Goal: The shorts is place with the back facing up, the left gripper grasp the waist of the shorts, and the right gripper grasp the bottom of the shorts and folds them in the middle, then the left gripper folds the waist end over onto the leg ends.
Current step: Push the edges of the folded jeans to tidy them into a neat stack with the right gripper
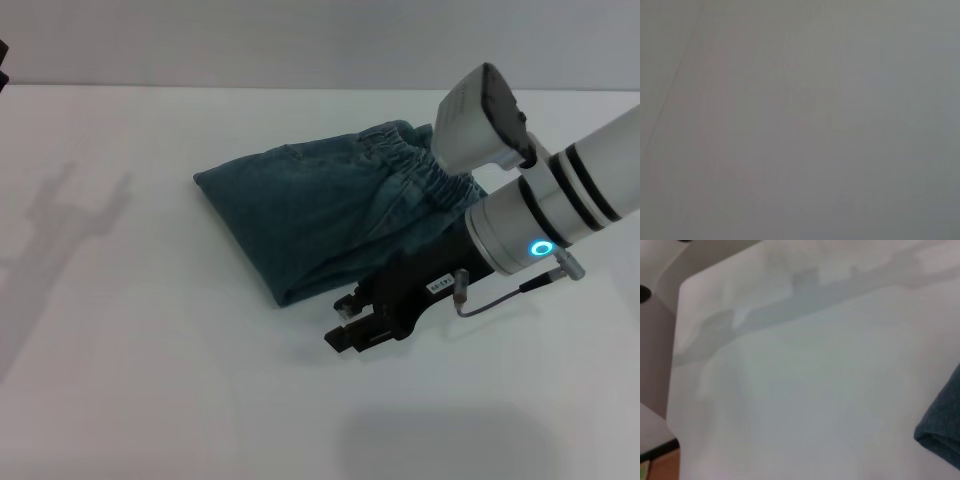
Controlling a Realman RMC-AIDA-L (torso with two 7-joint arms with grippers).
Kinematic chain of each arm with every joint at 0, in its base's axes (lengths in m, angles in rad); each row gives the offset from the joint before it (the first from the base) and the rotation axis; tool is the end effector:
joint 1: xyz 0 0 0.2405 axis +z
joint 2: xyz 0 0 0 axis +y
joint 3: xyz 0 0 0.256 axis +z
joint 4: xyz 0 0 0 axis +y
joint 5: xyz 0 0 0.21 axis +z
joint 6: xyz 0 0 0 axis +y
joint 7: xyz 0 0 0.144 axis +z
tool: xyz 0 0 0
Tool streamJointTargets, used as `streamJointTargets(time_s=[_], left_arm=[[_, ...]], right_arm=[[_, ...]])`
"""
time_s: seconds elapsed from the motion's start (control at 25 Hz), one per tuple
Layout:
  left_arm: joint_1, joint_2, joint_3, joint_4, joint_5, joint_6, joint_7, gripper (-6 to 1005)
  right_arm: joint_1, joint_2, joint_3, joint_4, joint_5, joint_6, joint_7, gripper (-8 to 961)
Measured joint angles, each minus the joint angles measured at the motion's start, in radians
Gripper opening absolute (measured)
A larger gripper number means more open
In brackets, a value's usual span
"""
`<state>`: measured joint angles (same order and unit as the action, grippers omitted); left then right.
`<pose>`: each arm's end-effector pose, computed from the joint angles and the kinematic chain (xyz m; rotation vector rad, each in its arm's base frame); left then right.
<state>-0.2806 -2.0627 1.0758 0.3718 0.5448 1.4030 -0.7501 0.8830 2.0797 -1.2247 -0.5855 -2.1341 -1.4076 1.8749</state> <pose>-0.3195 0.3099 0.0633 -1.5867 -0.5040 -1.1612 0.1657 0.3633 -0.0786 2.9914 -0.6469 0.0148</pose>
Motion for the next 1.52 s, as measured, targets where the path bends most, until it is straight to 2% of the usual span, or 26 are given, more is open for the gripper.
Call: streamJointTargets(time_s=[0.36,0.6,1.52], left_arm=[[0.008,-0.002,0.001,-0.025,-0.001,0.035,0.0,845],[0.007,-0.002,0.001,-0.033,-0.002,0.036,0.0,844],[-0.018,-0.003,0.006,-0.034,0.005,0.042,0.014,846]], right_arm=[[-0.002,0.005,-0.181,-0.006,0.101,0.128,-0.004,454],[-0.001,0.005,-0.262,-0.008,0.15,0.218,-0.018,453],[0.026,0.004,-0.352,-0.031,0.174,0.41,-0.067,453]])
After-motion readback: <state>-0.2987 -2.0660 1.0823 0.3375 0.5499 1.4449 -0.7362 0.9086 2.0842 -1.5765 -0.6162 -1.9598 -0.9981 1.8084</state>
